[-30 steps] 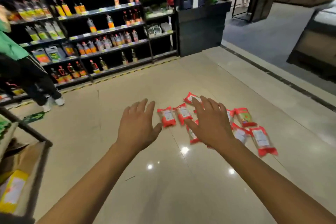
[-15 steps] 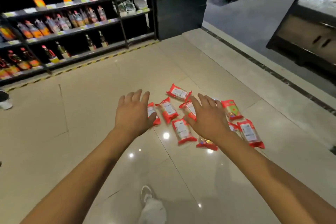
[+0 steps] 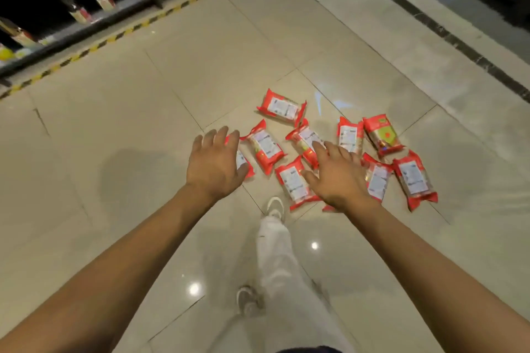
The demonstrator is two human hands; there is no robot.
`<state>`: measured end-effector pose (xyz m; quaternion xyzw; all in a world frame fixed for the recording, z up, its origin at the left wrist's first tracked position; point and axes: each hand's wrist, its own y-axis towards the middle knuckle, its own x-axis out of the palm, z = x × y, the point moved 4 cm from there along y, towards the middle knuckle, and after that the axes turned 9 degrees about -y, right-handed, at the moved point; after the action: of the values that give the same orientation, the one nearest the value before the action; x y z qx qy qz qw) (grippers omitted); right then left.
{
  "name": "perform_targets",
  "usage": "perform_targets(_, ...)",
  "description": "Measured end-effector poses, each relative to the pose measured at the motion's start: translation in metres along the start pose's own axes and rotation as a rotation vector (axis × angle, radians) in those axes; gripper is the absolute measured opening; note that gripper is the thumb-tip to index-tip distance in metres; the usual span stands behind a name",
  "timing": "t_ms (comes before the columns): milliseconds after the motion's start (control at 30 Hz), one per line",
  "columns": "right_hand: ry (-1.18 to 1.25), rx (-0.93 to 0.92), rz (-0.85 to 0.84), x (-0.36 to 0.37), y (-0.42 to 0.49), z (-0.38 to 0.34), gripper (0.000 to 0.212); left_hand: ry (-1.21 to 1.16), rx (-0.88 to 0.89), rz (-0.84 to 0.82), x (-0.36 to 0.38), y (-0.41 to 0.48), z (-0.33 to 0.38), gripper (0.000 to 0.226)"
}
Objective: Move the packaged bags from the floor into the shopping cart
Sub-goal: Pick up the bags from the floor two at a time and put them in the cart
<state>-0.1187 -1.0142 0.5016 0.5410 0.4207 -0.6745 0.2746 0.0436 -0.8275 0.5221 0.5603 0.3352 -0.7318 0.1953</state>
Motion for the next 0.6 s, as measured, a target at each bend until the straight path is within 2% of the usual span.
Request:
perform_targets(133,0.008,0.034,-0.129,0.09,0.121,0.017,0.072,-0.041,-0.087,-0.106,0.068,0.119,-0.034,0.076)
perform_targets(300,0.027,0.061,-0.365,0.255,0.24,0.033,0.069,-0.108,-0.179,-0.254,0.22,0.252,-0.084,0.073)
perform_targets(467,0.085,0.133,-0.522,0.442,0.304,0.042,0.072,-0.196,-0.365,-0.315,0.401,0.34,-0.144,0.076)
perform_targets(600,0.243,0.263,-0.613,0.567,0.328,0.047,0.077,-0.439,-0.633,-0.301,0.534,0.381,-0.194,0.081)
